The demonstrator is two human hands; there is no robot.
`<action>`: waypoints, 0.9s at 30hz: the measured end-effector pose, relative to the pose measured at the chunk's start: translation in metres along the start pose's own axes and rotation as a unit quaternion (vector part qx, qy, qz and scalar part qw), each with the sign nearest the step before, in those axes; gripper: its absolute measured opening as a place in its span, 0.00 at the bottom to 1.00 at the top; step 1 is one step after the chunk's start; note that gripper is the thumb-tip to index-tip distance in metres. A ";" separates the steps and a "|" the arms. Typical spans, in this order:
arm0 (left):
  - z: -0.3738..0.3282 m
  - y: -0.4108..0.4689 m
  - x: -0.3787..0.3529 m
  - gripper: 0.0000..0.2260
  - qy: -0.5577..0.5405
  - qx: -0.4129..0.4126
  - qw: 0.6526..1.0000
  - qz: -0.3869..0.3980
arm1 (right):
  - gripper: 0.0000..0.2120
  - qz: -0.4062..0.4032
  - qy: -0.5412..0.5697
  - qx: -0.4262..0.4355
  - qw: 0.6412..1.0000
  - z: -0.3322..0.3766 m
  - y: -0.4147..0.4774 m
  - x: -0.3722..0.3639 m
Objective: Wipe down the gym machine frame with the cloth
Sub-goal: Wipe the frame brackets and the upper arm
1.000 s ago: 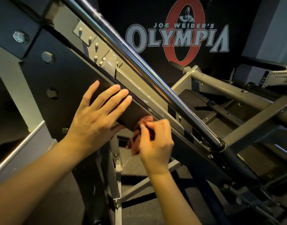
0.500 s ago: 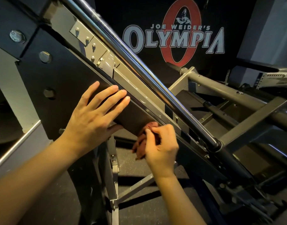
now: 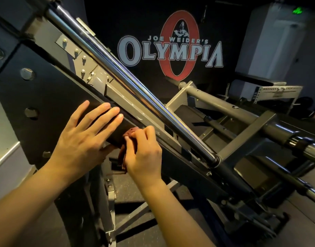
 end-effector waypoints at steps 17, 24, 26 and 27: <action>-0.056 0.018 0.017 0.25 -0.046 0.177 0.982 0.050 | 0.06 0.126 0.034 -0.215 0.968 -0.142 -0.065 0.113; -0.138 0.071 -0.006 0.21 -0.292 0.284 0.905 0.123 | 0.05 0.168 0.280 -0.217 0.920 -0.148 0.011 0.161; -0.151 0.091 -0.016 0.25 -0.346 0.324 0.868 0.146 | 0.06 0.181 0.349 -0.237 0.888 -0.156 0.031 0.164; -0.155 0.100 -0.020 0.26 -0.367 0.341 0.853 0.148 | 0.07 0.188 0.389 -0.242 0.869 -0.159 0.041 0.165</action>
Point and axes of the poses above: each hand's wrist, its own y-axis towards the middle knuckle, its own x-axis out of the back of the hand, z = x × y, the point moved 6 cm from there along y, towards the middle knuckle, and after that the axes turned 3 degrees about x, right-handed, at the moved point
